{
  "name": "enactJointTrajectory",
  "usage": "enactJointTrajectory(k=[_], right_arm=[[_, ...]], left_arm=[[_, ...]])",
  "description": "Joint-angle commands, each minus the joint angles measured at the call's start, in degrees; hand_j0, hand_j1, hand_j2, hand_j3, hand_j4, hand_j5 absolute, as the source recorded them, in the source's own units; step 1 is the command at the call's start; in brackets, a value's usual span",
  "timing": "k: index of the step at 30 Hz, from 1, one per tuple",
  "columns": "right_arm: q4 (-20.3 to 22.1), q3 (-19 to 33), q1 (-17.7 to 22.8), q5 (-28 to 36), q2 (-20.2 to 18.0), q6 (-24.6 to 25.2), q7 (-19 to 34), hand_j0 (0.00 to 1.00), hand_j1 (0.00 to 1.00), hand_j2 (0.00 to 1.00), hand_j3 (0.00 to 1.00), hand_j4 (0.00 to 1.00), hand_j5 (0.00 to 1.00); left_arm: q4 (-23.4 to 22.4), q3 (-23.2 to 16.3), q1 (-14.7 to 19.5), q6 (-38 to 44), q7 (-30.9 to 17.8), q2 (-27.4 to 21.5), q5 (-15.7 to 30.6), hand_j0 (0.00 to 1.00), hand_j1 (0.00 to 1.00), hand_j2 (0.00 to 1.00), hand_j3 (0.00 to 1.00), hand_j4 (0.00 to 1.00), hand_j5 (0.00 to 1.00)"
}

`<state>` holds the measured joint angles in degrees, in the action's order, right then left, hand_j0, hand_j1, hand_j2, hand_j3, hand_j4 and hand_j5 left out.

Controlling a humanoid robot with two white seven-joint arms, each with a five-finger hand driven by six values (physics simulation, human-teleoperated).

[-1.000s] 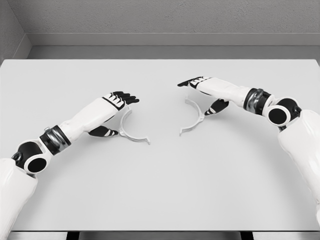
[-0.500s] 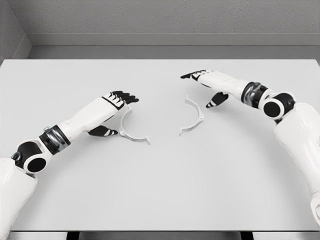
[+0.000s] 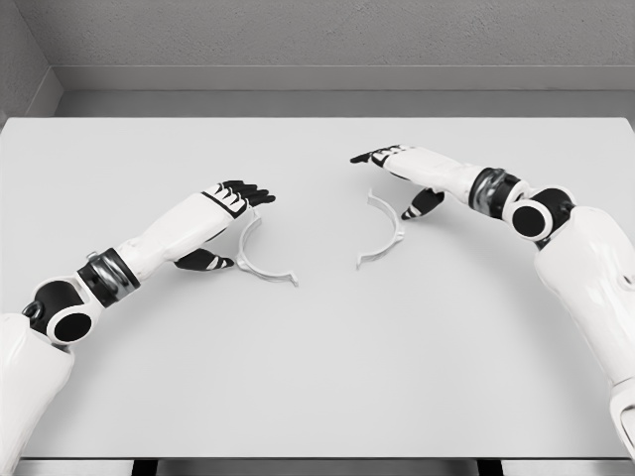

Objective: Assemble PVC drainage pipe clamps

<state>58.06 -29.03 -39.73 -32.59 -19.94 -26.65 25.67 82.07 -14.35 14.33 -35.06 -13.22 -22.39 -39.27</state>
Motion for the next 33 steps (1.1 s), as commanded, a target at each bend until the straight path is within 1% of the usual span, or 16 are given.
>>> enactJointTrajectory(k=[1,9,11,16,21,33], right_arm=[[0.2,-0.1,0.0,0.3,0.0,0.0,0.0,1.0,1.0,1.0,1.0,1.0,1.0],[0.4,-1.1,0.0,0.4,0.8,0.0,0.0,1.0,1.0,1.0,1.0,1.0,1.0],[1.5,-1.2,0.2,0.4,0.8,0.0,0.1,1.0,1.0,1.0,1.0,1.0,1.0],[1.7,-1.5,0.2,0.5,0.8,0.0,0.1,1.0,1.0,1.0,1.0,1.0,1.0],[2.8,-1.7,0.4,0.6,0.8,0.0,0.1,1.0,1.0,1.0,1.0,1.0,1.0],[2.5,-1.7,0.1,0.2,0.9,0.1,-0.4,1.0,1.0,1.0,1.0,1.0,1.0]], left_arm=[[0.0,0.0,0.0,0.1,0.0,0.0,0.4,1.0,1.0,1.0,1.0,1.0,1.0],[0.2,0.1,0.0,0.1,0.0,0.0,0.4,1.0,1.0,1.0,1.0,1.0,1.0],[0.2,0.0,0.0,0.1,0.0,0.0,0.4,1.0,1.0,1.0,1.0,1.0,1.0],[0.2,0.1,0.0,0.1,0.0,0.0,0.4,1.0,1.0,1.0,1.0,1.0,1.0],[0.1,0.1,0.0,0.1,0.0,0.0,0.4,1.0,1.0,1.0,1.0,1.0,1.0],[0.4,0.3,-0.3,0.1,0.0,0.0,0.4,1.0,1.0,1.0,1.0,1.0,1.0]])
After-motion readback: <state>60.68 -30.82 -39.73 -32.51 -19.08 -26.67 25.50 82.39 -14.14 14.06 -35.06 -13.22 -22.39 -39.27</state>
